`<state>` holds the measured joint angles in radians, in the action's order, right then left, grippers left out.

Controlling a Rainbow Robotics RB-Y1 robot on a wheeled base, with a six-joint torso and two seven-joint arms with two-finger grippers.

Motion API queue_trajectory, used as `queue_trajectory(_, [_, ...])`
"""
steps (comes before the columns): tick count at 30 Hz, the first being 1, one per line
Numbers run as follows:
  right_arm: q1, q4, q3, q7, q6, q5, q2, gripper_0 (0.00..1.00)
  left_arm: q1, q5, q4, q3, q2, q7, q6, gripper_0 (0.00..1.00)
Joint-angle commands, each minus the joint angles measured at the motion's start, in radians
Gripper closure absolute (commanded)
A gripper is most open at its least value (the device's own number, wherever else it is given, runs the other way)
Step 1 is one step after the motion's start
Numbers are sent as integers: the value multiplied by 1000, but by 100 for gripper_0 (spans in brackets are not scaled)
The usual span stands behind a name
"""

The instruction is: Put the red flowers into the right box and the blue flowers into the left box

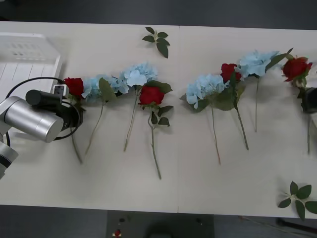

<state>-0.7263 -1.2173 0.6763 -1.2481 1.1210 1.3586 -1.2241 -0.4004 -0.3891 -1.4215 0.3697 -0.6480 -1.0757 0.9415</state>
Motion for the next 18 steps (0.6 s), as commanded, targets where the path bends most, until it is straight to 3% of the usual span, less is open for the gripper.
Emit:
queue_trajectory(1, [-13,-54,-162,-10,126,-13,-69,100,-23,6,-4,-9,-9,8,-3,100])
queue_trajectory(7, [-12,-70,-322,-57,318,-56,-98,100,-23,-60,-45,-20,-28,-46,39,100])
queue_trajectory(13, [-12,-47,-327,-329,356,-239,-140,100,-15,-202,-232,-184,-48,-199,344,100])
queue_trajectory(18, [-12,39,-327,-468,292,-296,-141,100,-9,-272,-361,-327,-48,-282,560,100])
